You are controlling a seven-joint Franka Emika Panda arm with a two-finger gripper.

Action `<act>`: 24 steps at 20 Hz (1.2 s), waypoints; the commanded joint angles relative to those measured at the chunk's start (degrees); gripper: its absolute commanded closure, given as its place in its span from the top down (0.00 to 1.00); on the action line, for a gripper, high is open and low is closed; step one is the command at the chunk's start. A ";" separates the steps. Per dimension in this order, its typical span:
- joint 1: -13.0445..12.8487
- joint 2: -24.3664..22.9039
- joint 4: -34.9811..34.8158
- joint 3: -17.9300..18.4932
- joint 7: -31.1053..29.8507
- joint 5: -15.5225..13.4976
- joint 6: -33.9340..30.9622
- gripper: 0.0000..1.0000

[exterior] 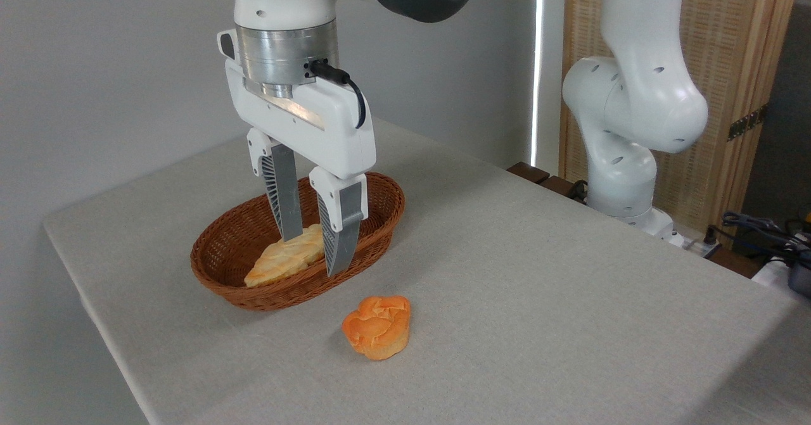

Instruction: Put bread into the basket

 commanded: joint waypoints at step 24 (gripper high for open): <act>-0.30 0.01 0.73 0.50 -0.01 0.32 -4.11 1.00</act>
